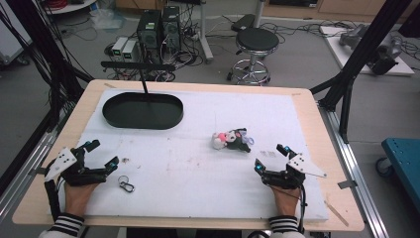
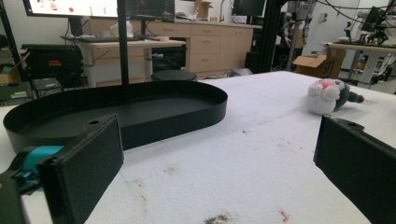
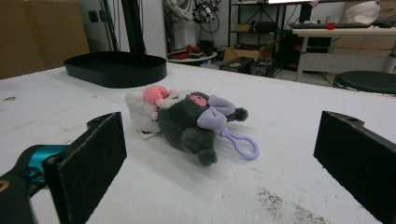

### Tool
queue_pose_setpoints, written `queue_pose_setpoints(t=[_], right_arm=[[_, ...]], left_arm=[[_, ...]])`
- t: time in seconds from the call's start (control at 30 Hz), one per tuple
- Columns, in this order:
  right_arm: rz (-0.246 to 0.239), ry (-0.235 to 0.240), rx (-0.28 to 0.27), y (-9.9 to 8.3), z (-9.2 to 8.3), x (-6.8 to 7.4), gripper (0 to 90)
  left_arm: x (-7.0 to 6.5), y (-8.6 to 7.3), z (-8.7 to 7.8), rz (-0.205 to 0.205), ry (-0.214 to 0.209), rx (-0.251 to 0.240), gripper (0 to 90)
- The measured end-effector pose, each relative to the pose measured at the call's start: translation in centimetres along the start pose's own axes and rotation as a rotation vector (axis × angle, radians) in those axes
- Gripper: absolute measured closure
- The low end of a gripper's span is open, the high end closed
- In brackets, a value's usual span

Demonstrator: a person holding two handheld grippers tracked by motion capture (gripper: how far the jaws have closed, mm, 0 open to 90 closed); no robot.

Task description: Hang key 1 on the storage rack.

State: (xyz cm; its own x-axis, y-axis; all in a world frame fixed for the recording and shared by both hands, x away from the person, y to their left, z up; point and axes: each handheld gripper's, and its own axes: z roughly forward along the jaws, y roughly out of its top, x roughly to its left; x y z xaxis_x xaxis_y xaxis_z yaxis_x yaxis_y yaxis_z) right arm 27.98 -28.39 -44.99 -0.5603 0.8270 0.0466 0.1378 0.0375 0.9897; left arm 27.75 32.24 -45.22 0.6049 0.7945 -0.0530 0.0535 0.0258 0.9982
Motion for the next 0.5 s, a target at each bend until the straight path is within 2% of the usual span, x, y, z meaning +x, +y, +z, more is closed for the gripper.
queue_pose_setpoints(t=[0.17,0.3,0.37,0.5], right_arm=[[0.002,0.001,-0.001,0.00,-0.01,0.00,1.5],[-0.022,-0.006,0.010,0.02,0.04,0.28,1.5],[-0.030,-0.015,0.009,0.03,0.07,0.35,1.5],[-0.020,-0.009,0.010,0.04,0.02,0.32,1.5]], left_arm=[[-0.02,0.00,0.01,0.000,0.003,0.000,1.9],[-0.09,0.01,0.02,0.011,0.008,0.003,1.9],[-0.03,-0.01,0.02,0.002,0.006,-0.001,1.9],[0.04,0.01,0.00,0.002,0.005,0.002,1.9]])
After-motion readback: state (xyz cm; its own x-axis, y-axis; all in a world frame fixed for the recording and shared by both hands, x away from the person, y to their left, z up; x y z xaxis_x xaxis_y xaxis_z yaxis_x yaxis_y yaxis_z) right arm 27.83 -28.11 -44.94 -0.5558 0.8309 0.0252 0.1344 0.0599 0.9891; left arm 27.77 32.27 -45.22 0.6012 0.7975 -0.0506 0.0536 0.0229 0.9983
